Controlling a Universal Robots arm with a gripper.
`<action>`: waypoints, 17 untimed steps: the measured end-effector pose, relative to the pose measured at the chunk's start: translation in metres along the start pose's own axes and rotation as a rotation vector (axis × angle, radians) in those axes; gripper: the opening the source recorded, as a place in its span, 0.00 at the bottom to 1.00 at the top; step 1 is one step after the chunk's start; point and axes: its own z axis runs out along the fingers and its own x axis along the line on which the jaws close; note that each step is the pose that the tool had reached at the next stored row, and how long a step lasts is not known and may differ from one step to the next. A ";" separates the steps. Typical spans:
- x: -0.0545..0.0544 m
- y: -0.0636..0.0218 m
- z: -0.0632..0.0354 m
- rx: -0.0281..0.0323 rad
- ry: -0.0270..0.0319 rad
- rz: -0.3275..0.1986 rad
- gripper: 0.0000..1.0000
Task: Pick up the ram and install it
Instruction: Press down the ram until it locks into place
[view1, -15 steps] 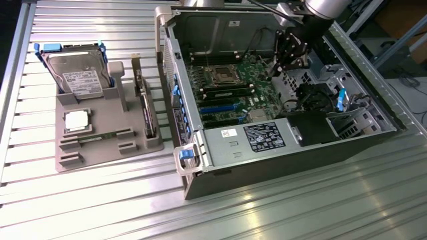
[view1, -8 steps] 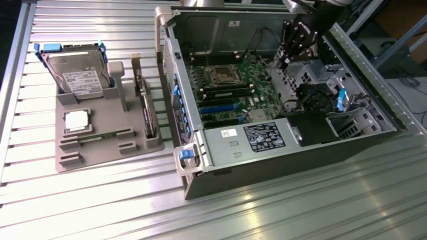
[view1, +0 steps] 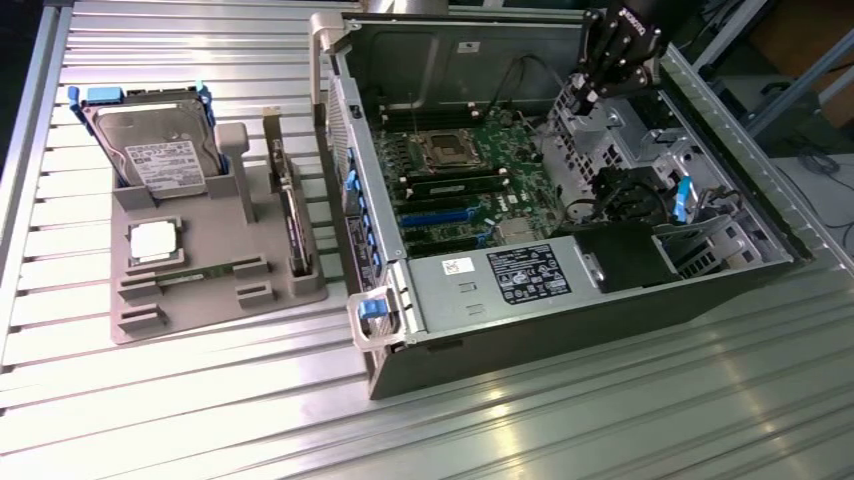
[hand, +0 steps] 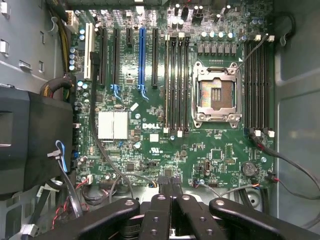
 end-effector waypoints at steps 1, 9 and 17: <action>0.000 0.0000 0.0000 0.0000 0.0000 0.000 0.11; 0.000 -0.0001 0.0000 0.0000 0.0001 0.000 0.11; 0.000 -0.0001 0.0000 -0.0014 -0.0105 0.098 0.11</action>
